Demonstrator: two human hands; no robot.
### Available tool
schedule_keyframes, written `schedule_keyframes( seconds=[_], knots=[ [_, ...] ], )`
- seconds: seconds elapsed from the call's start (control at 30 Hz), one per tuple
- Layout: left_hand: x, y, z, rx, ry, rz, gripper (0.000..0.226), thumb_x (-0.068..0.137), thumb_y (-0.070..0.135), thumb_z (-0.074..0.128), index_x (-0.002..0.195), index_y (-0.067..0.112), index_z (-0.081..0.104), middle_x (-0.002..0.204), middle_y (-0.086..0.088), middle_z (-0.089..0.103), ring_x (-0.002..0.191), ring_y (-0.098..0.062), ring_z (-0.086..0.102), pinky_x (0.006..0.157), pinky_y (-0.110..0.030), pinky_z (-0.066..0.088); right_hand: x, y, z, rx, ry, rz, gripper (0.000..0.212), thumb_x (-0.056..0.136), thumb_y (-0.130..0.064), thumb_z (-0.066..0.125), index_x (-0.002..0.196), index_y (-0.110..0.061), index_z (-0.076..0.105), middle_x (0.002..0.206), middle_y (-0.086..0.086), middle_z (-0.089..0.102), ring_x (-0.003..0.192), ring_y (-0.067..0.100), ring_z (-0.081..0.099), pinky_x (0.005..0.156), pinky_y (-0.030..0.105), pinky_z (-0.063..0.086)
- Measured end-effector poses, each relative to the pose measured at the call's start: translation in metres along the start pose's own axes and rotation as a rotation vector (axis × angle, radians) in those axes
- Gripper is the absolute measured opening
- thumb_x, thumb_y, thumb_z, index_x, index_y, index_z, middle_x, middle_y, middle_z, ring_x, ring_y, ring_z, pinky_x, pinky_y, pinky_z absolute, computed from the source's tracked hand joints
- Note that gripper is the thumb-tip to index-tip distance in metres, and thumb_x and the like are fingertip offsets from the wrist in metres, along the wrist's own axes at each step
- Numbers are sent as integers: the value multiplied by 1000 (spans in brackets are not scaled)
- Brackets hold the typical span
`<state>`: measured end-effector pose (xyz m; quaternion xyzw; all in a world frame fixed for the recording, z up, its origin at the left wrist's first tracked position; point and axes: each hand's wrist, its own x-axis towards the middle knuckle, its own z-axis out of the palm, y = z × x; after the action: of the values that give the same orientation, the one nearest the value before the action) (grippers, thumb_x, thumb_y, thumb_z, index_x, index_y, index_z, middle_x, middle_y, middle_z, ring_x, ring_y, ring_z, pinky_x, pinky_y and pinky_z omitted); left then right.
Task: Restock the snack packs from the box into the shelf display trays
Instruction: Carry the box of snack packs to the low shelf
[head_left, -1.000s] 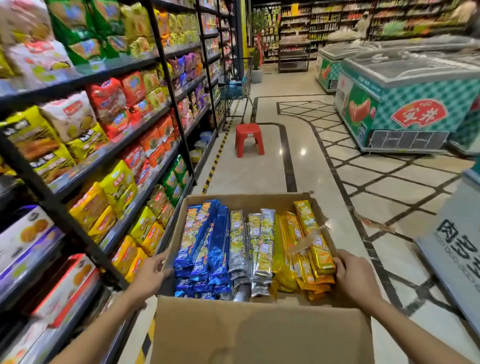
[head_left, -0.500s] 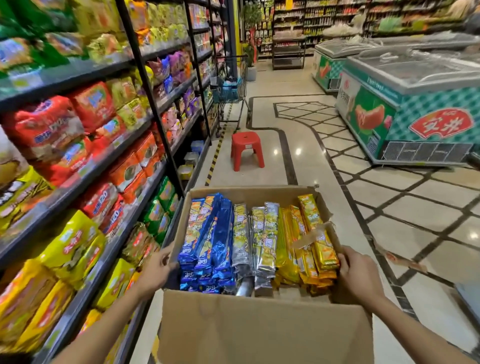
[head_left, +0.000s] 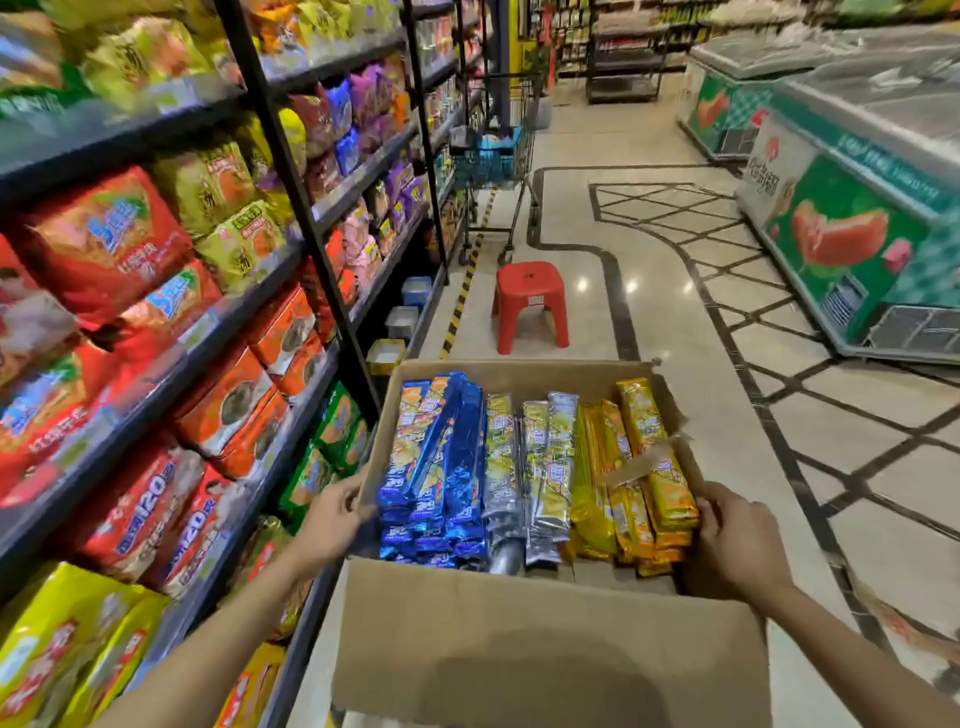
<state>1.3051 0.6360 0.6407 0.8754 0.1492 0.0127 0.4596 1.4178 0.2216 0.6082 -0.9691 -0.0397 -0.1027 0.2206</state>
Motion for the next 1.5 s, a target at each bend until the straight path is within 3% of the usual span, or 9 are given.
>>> schedule_keyframes(
  seconds=[0.23, 0.43, 0.67, 0.9, 1.03, 1.13, 1.27, 1.4, 1.5],
  knots=[
    [169, -50, -40, -1, -61, 36, 28, 81, 13, 60, 109, 16, 58, 91, 5, 56, 82, -7, 42, 66, -6, 34, 120, -52, 94, -24, -8, -17, 27, 90, -18, 41, 79, -9, 63, 65, 20, 66, 63, 41, 60, 52, 36, 37],
    [308, -98, -73, 62, -130, -5, 22, 81, 15, 58, 100, 5, 63, 47, 12, 41, 49, -1, 32, 52, -20, 21, 204, -101, 159, -28, -9, 25, 38, 83, -28, 34, 86, -9, 66, 65, 21, 67, 63, 42, 61, 54, 34, 35],
    [439, -134, -74, -10, -184, -52, 40, 82, 3, 61, 110, 31, 56, 92, -3, 47, 83, -15, 37, 62, -24, 28, 299, -130, 222, -41, -56, 91, 38, 81, -27, 33, 88, -7, 65, 68, 23, 66, 66, 42, 62, 58, 31, 31],
    [569, -179, -42, -94, -226, -107, 47, 75, 15, 56, 112, 44, 60, 83, 25, 60, 78, 4, 49, 71, -24, 38, 418, -119, 328, -74, -135, 107, 49, 83, -33, 31, 104, -5, 66, 69, 25, 66, 65, 43, 63, 56, 40, 44],
    [649, -227, -15, 19, -198, -96, 60, 78, 15, 54, 119, 59, 49, 82, 7, 48, 70, -5, 41, 65, -23, 34, 469, -106, 410, -112, -149, 126, 47, 85, -33, 33, 107, -6, 65, 67, 28, 65, 61, 44, 63, 57, 44, 49],
    [697, -271, 10, 30, -198, -109, 59, 85, 18, 57, 137, 43, 42, 82, 2, 43, 72, -2, 35, 58, -14, 26, 498, -93, 470, -81, -169, 123, 28, 94, -18, 44, 106, -3, 64, 63, 27, 63, 58, 42, 61, 54, 36, 39],
    [750, -354, 48, 62, -203, -71, 55, 72, 40, 49, 117, 70, 42, 97, 7, 50, 86, -6, 41, 73, -21, 38, 520, -72, 572, -109, -166, 66, 37, 86, -26, 37, 96, -2, 63, 67, 28, 63, 59, 44, 60, 55, 33, 34],
    [783, -453, 95, -12, -212, -104, 46, 79, 17, 53, 115, 46, 57, 97, 3, 53, 88, -13, 44, 76, -35, 42, 519, -49, 679, -90, -177, 61, 32, 84, -18, 40, 95, 1, 63, 70, 33, 62, 60, 47, 59, 59, 36, 36],
    [794, -512, 129, -28, -196, -109, 35, 80, 10, 53, 111, 24, 60, 91, 1, 58, 83, -10, 47, 71, -24, 43, 508, -28, 746, -86, -205, 60, 35, 85, -17, 40, 106, 0, 63, 78, 32, 65, 68, 48, 62, 67, 44, 44]
  ],
)
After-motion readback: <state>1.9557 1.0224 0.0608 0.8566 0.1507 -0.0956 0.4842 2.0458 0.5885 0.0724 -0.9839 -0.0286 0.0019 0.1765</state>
